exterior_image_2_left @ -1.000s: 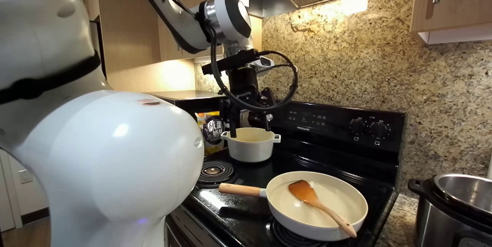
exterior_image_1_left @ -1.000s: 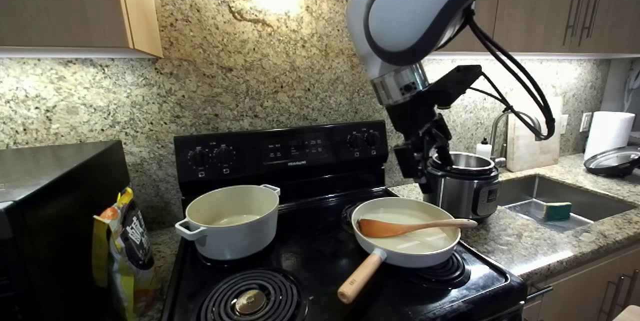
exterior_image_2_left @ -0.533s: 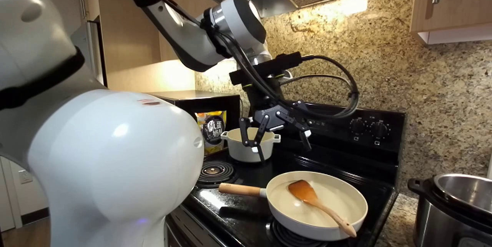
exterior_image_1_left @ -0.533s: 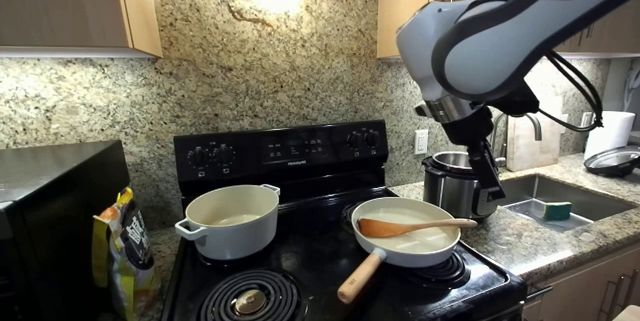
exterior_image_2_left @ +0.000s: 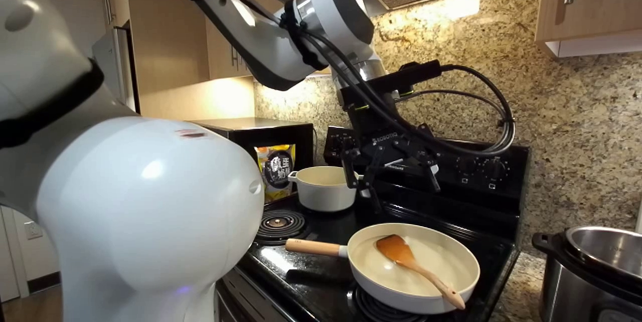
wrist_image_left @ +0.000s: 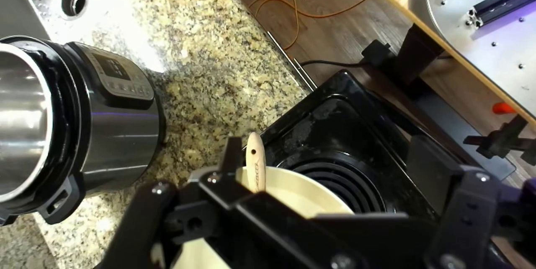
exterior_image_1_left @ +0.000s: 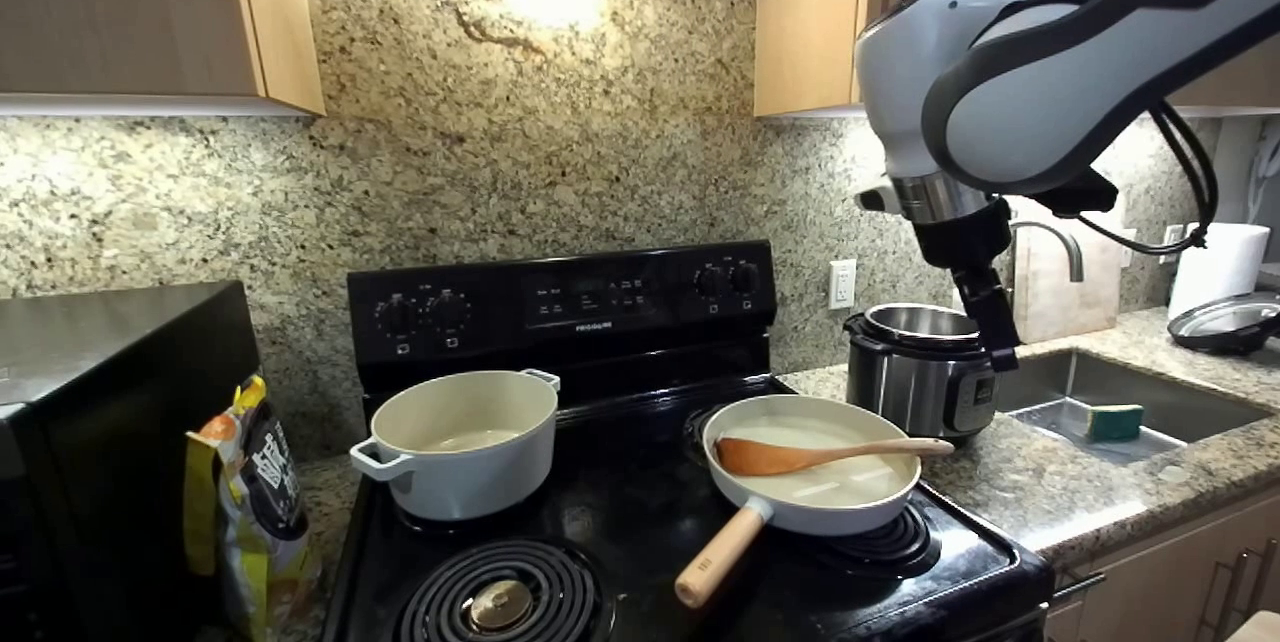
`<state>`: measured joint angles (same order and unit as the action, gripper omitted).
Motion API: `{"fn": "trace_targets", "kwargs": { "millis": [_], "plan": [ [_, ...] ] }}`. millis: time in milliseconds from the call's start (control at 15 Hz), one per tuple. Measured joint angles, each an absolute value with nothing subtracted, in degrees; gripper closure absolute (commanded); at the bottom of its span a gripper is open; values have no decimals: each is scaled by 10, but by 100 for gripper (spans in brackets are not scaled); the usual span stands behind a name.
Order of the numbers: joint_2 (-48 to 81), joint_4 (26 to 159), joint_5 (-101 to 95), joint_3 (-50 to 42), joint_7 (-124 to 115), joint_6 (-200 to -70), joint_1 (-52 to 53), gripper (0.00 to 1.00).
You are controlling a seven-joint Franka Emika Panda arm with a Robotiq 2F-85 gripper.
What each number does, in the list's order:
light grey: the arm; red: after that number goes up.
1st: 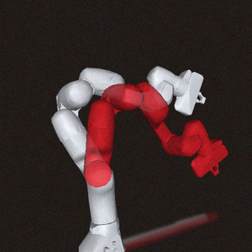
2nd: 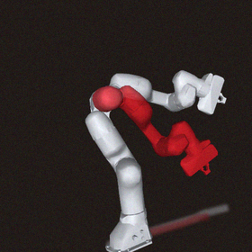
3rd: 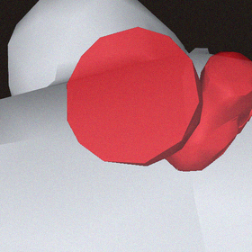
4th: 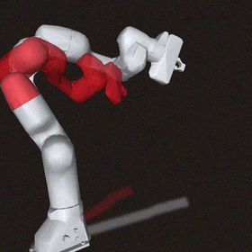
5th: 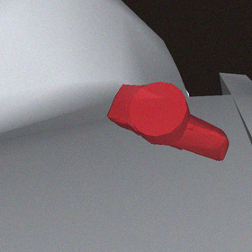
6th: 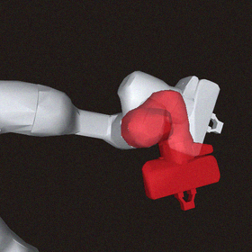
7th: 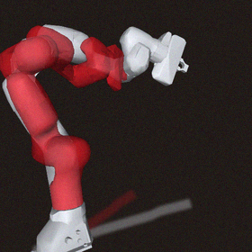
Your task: Use the wooden spoon to stir the water in the white pan
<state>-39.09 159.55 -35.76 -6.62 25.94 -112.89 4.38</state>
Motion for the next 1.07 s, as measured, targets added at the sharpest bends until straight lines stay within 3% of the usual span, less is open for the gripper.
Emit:
{"fn": "trace_targets", "kwargs": {
  "millis": [533, 1067],
  "plan": [
    [-373, 1592, -391, -115, 318, -1158, 28, 0],
    [-294, 1586, -485, -241, 475, -1410, -28, 0]
  ]
}}
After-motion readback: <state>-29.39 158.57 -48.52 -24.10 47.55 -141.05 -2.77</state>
